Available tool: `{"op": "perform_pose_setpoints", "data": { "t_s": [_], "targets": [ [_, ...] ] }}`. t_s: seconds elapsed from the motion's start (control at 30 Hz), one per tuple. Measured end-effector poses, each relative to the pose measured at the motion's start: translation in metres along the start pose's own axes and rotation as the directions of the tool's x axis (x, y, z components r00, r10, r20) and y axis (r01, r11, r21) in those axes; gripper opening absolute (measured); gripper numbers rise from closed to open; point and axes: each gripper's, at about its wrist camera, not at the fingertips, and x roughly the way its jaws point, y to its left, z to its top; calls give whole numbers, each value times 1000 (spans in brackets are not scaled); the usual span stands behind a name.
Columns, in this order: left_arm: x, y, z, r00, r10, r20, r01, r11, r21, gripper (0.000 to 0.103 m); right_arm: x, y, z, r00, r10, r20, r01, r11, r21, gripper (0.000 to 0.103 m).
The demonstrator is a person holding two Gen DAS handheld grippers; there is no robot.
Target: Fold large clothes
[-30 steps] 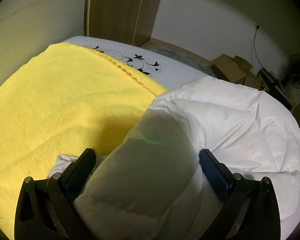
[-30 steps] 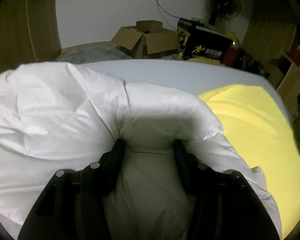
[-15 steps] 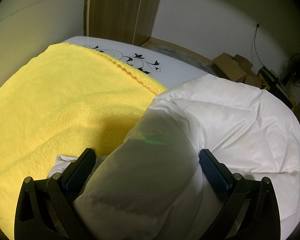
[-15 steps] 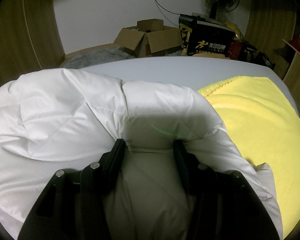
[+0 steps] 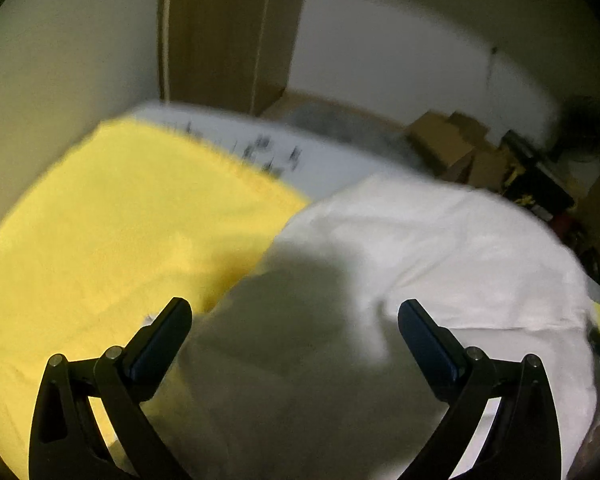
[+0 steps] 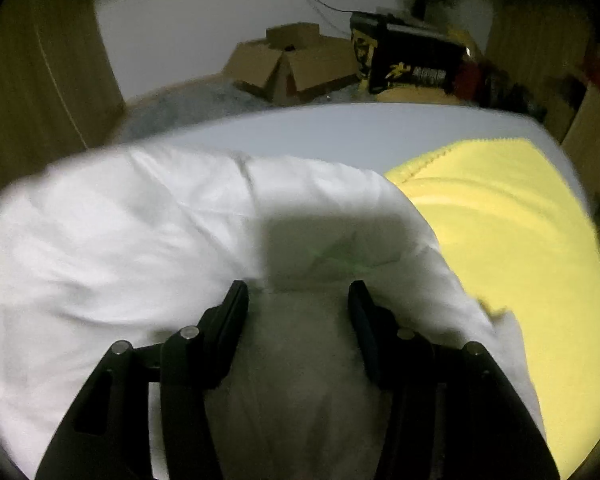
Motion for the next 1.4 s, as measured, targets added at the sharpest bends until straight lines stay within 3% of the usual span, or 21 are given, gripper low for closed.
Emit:
{"op": "perform_pose_setpoints", "data": {
  "t_s": [0.03,0.07,0.13,0.2,0.27,0.33,0.53,0.6,0.7,0.77,0.83,0.9,0.97,1.0,1.03,1.1,1.17,1.23,1.3,1.37,1.4],
  "targets": [
    [-6,-9,0,1000,-4,7,4,1000,19,103,-17,14,2,998,58,36,-59,998,21,80],
    [-11,-21,-3,1000,-9,-3,9,999,40,103,-25,24,2,995,88,52,-89,996,24,86],
    [-14,-40,-11,1000,4,-19,-3,997,79,103,-40,71,-4,988,148,49,-146,988,-42,86],
    [-7,-54,-23,998,65,-26,-60,987,146,103,-42,107,-15,993,103,57,-95,987,-128,79],
    [6,-47,-31,994,104,-38,-98,984,147,103,-16,133,-28,999,-27,18,31,977,-210,49],
    [13,-31,-35,996,80,-33,-77,993,93,103,28,129,-45,996,-50,-71,36,981,-191,48],
    [14,-31,-44,994,111,16,-112,987,114,103,30,142,-42,992,-116,-40,102,961,-258,51],
    [17,-26,-43,996,93,8,-93,991,96,103,9,135,-50,999,-38,-11,35,979,-201,50],
    [18,-28,-41,997,80,-18,-78,990,114,103,20,144,-70,996,-83,16,84,954,-289,51],
    [9,-19,-35,996,10,-85,-1,994,112,103,21,141,-61,996,-78,-37,62,944,-325,51],
    [-20,3,-32,983,-137,-118,144,988,52,103,6,122,-45,994,10,-105,-40,957,-286,51],
    [-56,31,-36,957,-249,-148,253,967,9,103,-33,83,-32,987,157,-34,-161,977,-139,53],
    [-84,61,-46,925,-333,-185,331,943,-38,103,-58,59,-27,968,248,27,-245,966,-87,78],
    [-94,78,-55,912,-353,-208,346,935,-73,103,-65,54,-25,963,268,37,-264,961,-82,82],
    [-102,90,-63,903,-370,-217,356,929,-103,103,-68,51,-20,963,267,25,-264,961,-89,80],
    [-120,114,-85,888,-405,-216,376,912,-163,103,-65,58,-14,967,256,-8,-256,963,-91,56],
    [-139,126,-108,876,-434,-209,394,895,-207,103,-55,79,-9,966,247,-73,-252,964,-79,13],
    [-160,132,-129,860,-471,-194,422,872,-247,103,-34,105,-2,953,271,-134,-279,959,-42,5],
    [-182,137,-150,846,-509,-159,457,845,-276,103,-24,125,2,960,252,-123,-258,966,-32,5],
    [-200,141,-164,840,-525,-138,475,833,-284,103,2,149,5,978,177,-109,-184,981,-59,5],
    [-209,144,-170,839,-529,-130,478,830,-288,103,41,153,-2,972,108,-210,-120,992,-46,5]
  ]
}}
